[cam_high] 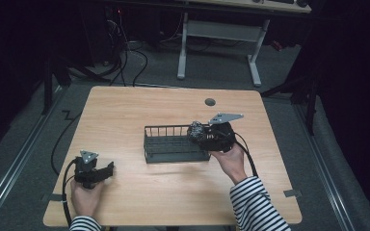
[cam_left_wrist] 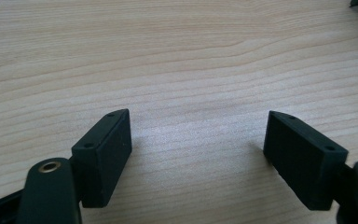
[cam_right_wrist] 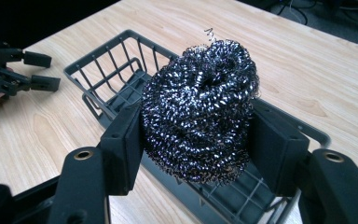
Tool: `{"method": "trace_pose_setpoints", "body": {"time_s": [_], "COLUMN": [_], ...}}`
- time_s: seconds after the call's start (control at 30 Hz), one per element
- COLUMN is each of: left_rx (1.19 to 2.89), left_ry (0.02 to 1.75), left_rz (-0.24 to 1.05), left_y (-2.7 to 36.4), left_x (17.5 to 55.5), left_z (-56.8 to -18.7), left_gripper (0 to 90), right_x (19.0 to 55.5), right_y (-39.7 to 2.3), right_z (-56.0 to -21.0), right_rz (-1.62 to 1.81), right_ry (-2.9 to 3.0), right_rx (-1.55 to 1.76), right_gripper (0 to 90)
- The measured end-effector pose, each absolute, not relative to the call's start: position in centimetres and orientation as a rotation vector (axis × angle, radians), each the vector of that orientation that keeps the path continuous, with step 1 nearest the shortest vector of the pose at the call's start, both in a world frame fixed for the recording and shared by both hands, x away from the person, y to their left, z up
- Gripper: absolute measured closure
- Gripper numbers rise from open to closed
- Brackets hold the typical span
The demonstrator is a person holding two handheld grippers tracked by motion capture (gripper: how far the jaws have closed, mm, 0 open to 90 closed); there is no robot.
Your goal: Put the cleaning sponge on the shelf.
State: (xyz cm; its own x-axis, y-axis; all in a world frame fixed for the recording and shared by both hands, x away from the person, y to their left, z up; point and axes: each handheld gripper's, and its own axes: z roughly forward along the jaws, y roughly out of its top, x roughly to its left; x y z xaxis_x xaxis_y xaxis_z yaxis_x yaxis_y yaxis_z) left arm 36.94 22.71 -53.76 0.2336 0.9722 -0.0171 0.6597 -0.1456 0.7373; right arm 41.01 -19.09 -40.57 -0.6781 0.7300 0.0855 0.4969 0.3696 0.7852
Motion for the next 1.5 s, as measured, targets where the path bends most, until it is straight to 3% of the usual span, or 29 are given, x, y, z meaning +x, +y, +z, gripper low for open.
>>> {"method": "trace_pose_setpoints", "body": {"time_s": [1.5], "left_rx": [1.887], "left_ry": [1.488], "left_rz": [0.637], "left_y": [22.7], "left_x": [36.9], "left_z": [-53.8], "left_gripper": [24.1], "right_x": [45.1], "right_y": [-15.7], "right_z": [-44.9], "right_rz": [0.995], "right_ry": [2.505], "right_rx": [1.244], "right_gripper": [38.0]}}
